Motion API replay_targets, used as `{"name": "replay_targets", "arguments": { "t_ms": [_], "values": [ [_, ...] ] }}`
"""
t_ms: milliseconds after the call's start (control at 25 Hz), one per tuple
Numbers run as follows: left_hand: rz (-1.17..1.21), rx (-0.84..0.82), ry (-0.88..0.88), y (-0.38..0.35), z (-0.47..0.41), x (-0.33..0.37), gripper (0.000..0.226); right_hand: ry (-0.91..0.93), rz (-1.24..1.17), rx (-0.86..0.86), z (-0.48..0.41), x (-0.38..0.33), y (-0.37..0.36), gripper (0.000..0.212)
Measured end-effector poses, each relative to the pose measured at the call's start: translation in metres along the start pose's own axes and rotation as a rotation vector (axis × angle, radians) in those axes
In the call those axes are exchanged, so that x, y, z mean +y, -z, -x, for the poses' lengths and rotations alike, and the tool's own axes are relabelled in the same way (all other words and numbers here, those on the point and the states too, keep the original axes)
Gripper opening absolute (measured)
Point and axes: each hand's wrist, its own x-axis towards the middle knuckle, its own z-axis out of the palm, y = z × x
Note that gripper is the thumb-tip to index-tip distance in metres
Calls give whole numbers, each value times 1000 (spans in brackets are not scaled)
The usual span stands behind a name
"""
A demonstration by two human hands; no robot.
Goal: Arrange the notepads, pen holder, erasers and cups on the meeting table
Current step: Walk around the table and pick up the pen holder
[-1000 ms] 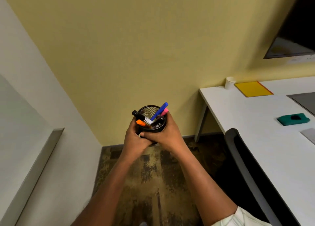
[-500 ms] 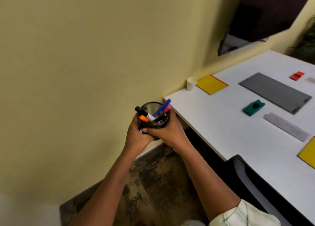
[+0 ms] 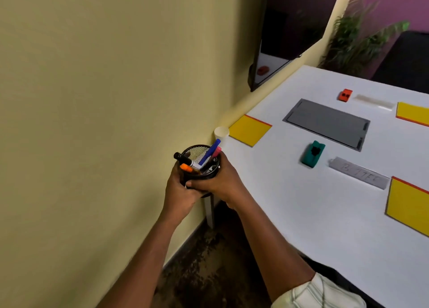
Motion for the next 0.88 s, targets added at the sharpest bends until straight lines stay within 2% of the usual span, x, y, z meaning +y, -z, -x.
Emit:
{"name": "replay_targets", "arguments": {
  "t_ms": [120,280,400,520,720,880],
  "values": [
    [28,6,24,-21,-42,-3,75,-19,0,-13,-37,0,21,82],
    [26,-11,19,-55,-90,-10,83,-100,-89,-2,-77,12,53,84],
    [10,-74,5,-78,-124,-16,86,-158,-71,32,-103,14,75,88],
    [38,-217,-5,-99,-163,-22,81,-216,-47,155,-126,16,93,90],
    [63,-444,-20,-131,-221,-17,75,-221,-95,390,-154,18,115,81],
    [53,-561,-31,-156,-252,-22,75,-263,-103,539,-175,34,129,89]
  ]
}}
